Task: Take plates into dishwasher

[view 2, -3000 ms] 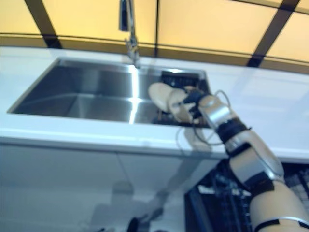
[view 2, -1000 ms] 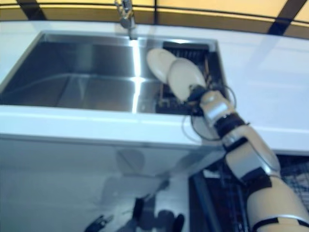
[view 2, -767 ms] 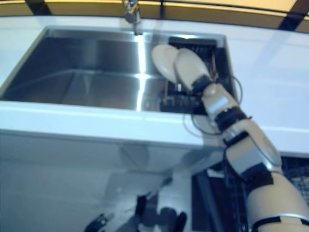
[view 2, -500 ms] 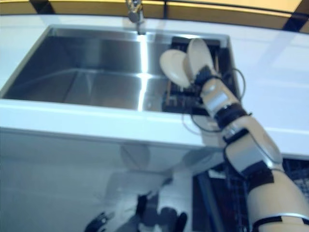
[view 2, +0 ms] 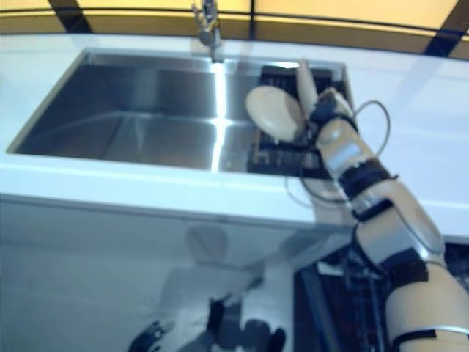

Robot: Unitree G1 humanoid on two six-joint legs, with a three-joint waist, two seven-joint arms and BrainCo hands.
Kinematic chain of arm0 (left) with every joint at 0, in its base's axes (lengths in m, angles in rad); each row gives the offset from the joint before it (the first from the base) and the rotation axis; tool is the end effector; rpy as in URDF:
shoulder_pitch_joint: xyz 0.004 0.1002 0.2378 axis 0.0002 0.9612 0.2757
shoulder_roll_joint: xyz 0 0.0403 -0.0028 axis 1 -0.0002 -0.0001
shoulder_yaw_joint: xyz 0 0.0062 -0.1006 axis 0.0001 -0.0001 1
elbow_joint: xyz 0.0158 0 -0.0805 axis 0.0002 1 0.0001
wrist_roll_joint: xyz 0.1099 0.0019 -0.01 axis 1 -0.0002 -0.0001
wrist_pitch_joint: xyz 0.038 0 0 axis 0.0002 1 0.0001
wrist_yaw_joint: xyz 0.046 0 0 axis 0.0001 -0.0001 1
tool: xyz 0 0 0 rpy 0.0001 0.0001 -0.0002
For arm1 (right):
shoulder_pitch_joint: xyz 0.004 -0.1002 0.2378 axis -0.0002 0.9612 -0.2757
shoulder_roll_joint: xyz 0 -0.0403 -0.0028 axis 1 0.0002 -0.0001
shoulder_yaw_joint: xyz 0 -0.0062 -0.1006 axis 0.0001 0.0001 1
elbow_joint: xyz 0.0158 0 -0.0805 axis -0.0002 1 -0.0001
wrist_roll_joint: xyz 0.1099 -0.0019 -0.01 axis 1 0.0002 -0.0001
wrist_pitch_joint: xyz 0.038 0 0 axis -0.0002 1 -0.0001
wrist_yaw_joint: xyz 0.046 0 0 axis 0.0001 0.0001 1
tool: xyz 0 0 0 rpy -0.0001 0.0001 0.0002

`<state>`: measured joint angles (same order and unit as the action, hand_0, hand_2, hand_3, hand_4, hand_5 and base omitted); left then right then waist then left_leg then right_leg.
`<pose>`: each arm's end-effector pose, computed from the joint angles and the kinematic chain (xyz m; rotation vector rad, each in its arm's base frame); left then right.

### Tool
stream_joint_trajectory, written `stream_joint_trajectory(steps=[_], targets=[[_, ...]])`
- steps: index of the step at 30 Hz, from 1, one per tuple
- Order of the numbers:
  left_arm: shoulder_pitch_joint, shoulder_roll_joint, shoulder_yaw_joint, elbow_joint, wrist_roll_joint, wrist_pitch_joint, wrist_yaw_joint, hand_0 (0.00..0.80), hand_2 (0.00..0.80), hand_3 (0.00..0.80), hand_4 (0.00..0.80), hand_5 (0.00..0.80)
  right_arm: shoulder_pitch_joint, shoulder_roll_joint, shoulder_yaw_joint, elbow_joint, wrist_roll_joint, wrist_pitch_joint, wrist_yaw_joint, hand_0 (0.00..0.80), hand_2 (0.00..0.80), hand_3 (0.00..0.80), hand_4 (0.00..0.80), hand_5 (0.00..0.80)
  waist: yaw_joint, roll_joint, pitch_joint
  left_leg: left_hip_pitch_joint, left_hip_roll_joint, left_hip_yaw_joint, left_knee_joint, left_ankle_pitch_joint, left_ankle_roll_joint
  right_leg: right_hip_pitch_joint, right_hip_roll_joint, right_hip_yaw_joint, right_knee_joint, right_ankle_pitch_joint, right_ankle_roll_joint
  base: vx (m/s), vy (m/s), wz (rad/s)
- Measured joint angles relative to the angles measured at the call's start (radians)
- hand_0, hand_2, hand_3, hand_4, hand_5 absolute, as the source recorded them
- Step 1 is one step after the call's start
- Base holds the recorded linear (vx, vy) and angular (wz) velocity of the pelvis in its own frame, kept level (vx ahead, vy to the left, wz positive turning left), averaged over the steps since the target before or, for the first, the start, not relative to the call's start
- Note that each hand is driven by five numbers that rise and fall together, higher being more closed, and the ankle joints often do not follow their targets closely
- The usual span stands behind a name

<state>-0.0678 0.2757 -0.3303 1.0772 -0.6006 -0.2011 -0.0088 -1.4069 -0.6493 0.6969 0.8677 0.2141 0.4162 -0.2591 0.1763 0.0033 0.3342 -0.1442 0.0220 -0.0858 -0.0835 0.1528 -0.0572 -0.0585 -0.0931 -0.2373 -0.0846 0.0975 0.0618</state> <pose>0.1303 0.2139 -0.1022 -0.0935 0.8264 0.1605 0.3739 -0.1852 0.2919 -0.8308 -0.0979 -0.3566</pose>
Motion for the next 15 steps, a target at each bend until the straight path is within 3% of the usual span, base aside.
stream_joint_trajectory(steps=[8, 15], targets=[[0.018, -0.002, 0.009, 0.001, 0.041, -0.001, 0.000, 0.000, 0.000, 0.000, 0.000, 0.000, 0.063, -0.036, -0.097, -0.062, 0.185, -0.055, 0.012, 0.800, 0.800, 0.800, 0.800, 0.800, -0.011, -0.001, -0.054, 0.033, 0.002, 0.004, -0.001, -0.004, 0.002, 0.032, 0.001, 0.006, 0.000, -0.003, -0.001, 0.084, -0.008, -0.01], [0.063, -0.002, 0.010, 0.014, 0.077, 0.005, 0.000, 0.000, 0.000, 0.000, 0.000, 0.000, 0.158, -0.051, -0.191, -0.123, 0.359, -0.068, 0.078, 0.800, 0.800, 0.800, 0.800, 0.800, -0.037, -0.043, -0.132, 0.072, 0.009, 0.031, -0.001, -0.022, -0.001, 0.058, 0.003, 0.032, 0.000, -0.010, 0.001, 0.088, -0.003, -0.11]])
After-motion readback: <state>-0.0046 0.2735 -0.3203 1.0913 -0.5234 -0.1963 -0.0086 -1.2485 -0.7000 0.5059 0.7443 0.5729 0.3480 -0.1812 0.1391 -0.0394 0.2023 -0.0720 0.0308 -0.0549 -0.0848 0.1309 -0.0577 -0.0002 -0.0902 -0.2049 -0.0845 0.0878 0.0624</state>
